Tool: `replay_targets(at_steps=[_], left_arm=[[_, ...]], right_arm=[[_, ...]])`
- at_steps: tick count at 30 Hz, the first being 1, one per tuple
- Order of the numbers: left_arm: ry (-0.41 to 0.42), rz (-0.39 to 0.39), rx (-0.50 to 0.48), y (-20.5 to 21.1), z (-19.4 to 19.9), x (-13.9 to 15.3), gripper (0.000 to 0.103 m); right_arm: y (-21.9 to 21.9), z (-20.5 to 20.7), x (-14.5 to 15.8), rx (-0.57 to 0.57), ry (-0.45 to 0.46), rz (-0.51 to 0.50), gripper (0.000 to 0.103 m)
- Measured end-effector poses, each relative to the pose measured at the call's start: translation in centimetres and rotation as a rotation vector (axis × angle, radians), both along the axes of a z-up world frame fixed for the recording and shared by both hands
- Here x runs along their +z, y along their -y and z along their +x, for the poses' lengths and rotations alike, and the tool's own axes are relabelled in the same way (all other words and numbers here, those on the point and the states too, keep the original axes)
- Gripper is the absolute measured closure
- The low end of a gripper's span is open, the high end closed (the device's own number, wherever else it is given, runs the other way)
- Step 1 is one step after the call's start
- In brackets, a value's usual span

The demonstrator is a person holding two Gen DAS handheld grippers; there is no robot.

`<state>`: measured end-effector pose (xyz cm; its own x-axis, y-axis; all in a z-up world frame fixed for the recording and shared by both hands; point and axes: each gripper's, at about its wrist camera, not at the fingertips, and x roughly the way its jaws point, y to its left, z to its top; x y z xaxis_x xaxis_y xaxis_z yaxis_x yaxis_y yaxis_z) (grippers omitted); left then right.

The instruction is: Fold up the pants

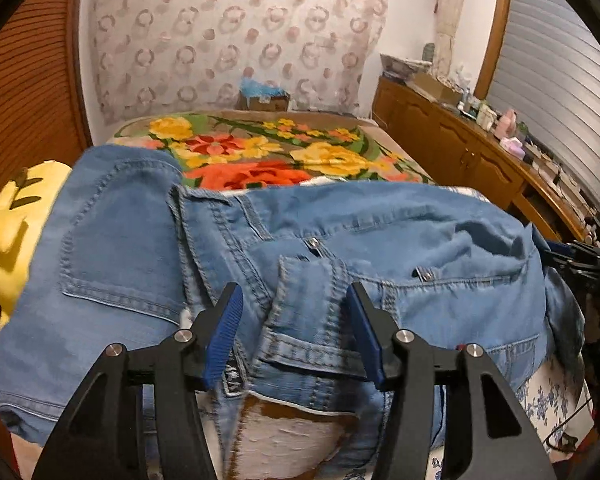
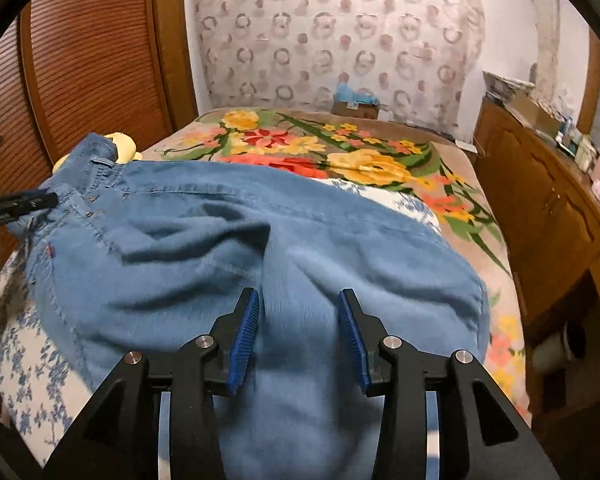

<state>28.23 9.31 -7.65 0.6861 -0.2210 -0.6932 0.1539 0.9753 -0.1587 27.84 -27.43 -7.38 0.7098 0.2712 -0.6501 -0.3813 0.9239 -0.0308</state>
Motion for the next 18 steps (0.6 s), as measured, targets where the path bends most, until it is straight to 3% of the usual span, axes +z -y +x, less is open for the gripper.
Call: replay_targets(at_steps=[4,12,18], left_arm=[[-0.011,0.005,-0.022,0.8,0.0,-0.7,0.05],[-0.01,0.032,-0.047,1.6,-0.5,-1.0,0.075],[0.007,0.069,-0.079,2.3,-1.5,-0.2,0.085]], right_arm=[[0.8,-2.5,0.0,-0.008,-0.02,0.001,0.06],[0.5,-5.6,-1.8,-0.006,-0.097,-0.02,0.06],[0.4,-6.4,-3.6,-0.008,-0.126,-0.08,0.06]])
